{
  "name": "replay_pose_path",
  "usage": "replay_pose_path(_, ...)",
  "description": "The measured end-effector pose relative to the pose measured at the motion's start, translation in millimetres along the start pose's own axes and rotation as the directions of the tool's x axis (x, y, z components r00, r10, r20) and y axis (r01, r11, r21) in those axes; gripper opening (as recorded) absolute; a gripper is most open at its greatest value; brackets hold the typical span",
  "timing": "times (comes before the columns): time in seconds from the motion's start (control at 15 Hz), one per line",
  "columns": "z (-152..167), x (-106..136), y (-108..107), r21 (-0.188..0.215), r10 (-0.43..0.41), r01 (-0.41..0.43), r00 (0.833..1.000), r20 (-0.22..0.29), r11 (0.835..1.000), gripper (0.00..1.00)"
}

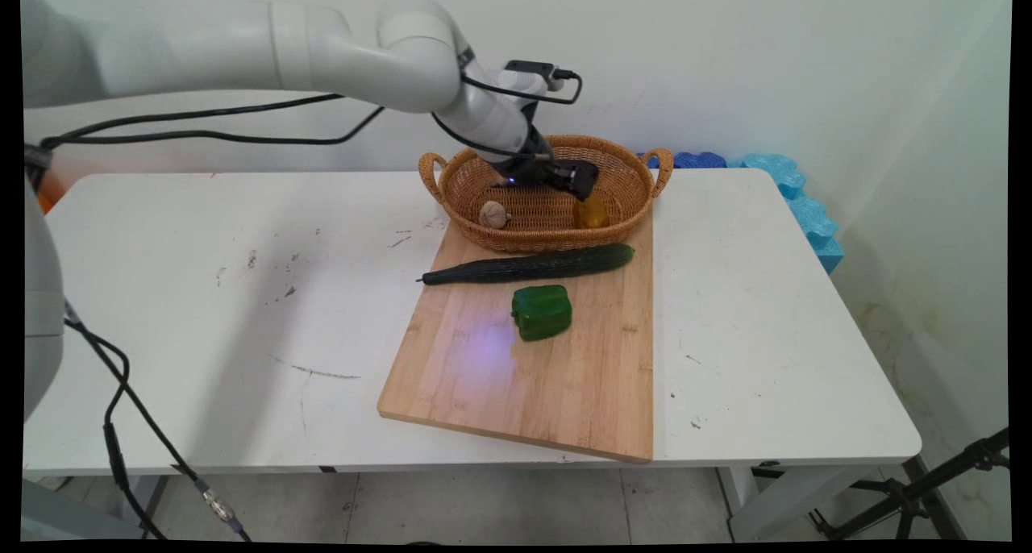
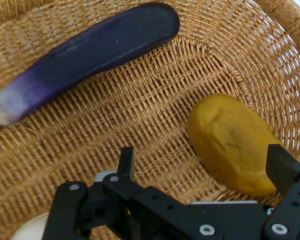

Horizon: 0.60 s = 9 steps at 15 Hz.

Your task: Pick up the potato from the vegetable basket

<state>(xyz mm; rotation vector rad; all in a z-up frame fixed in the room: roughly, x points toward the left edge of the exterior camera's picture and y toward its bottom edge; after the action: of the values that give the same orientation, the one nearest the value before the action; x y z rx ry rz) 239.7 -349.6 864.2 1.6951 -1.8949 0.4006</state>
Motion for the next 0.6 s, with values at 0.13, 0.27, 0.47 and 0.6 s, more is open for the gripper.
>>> replay_pose_path(0.13, 9, 2, 6, 0.002, -0.043, 0.043, 0.999, 0.003, 0.999, 1.00)
replay_pose_path(0.27, 18, 4, 13, 0.002, -0.085, 0.085, 0.996, 0.005, 0.996, 1.00)
replay_pose_path(0.47, 33, 7, 22, 0.004, -0.144, 0.144, 0.989, 0.008, 0.990, 1.00)
replay_pose_path(0.6, 42, 9, 26, 0.007, -0.176, 0.176, 0.984, 0.012, 0.984, 1.00)
